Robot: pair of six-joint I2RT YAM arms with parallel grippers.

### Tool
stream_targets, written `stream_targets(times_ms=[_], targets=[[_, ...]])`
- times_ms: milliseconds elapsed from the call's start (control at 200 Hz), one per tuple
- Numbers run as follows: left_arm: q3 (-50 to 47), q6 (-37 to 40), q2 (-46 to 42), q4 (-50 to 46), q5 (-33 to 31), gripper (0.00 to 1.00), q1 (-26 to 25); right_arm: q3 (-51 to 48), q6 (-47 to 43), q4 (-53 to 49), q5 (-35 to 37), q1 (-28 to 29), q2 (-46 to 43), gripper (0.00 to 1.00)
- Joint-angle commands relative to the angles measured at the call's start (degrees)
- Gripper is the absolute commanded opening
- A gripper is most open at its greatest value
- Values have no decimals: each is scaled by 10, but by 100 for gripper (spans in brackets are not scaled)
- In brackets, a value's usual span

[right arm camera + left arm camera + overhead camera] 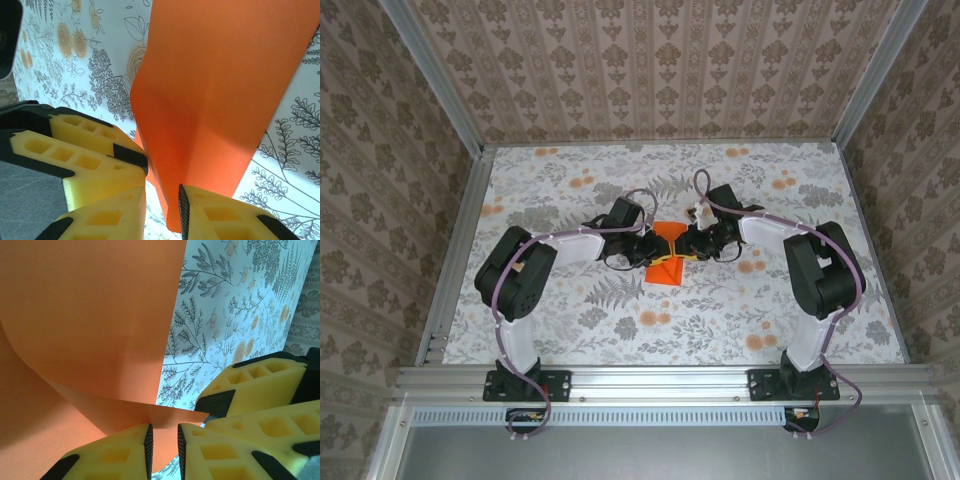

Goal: Fold a paper plane with a square sheet of paper (pick it up from the middle)
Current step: Fold the triangle a second time at the center of the table.

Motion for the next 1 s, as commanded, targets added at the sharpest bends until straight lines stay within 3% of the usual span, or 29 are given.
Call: stream_targets(times_ms=[0,220,585,995], targets=[[6,0,13,-5,-4,22,1,-1,-9,3,-19,1,12,21],[12,3,10,-3,3,23,1,10,-29,-21,41,1,18,9],[32,1,40,12,19,25,-2,28,-44,-33,100,4,37,6],[40,5,47,11,22,26,-4,52,-54,-42,119,11,56,6]])
